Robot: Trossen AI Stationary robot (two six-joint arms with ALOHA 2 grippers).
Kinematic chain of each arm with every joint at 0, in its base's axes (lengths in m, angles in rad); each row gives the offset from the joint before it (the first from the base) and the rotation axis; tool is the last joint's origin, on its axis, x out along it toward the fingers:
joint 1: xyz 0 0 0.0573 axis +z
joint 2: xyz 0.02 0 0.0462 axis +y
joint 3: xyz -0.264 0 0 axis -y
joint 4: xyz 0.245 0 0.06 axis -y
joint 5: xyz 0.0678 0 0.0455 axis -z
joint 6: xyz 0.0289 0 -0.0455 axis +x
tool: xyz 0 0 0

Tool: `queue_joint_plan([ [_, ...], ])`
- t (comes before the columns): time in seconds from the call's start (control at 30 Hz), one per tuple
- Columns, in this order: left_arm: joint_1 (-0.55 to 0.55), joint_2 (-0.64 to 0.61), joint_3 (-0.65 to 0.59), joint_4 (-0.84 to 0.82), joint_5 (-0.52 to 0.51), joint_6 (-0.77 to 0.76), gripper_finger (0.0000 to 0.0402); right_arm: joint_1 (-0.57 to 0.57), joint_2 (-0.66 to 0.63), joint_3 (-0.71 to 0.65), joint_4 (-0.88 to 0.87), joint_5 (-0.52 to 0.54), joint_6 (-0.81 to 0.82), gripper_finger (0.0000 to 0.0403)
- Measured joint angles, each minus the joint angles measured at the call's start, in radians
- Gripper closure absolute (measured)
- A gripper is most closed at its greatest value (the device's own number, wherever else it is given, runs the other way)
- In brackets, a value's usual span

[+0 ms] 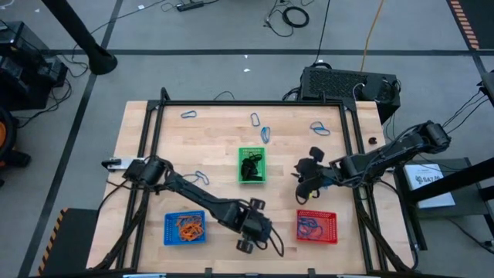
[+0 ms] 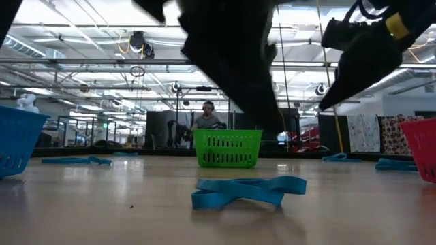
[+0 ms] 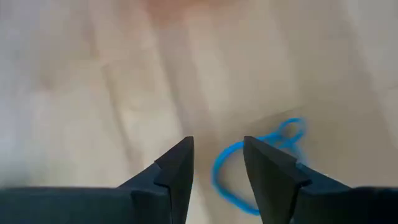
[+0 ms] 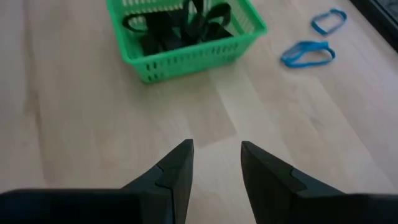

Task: Sort rubber bands into baskets
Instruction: Put the blue rubber band into the red bin

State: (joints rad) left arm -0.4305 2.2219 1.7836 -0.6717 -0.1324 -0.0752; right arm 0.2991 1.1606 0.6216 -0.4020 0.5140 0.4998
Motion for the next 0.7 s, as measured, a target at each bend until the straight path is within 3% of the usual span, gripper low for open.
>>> queue_joint_plan([
  [0.43,0.019,-0.001,-0.124,0.044,-0.017,-0.023,0.0253,0.004,0.000,0.000,0.028,-0.015,-0.030,0.0275],
  [0.7,0.038,-0.006,-0.169,0.109,0.102,-0.024,0.0276,0.004,-0.001,0.000,0.026,-0.019,-0.033,0.0275],
])
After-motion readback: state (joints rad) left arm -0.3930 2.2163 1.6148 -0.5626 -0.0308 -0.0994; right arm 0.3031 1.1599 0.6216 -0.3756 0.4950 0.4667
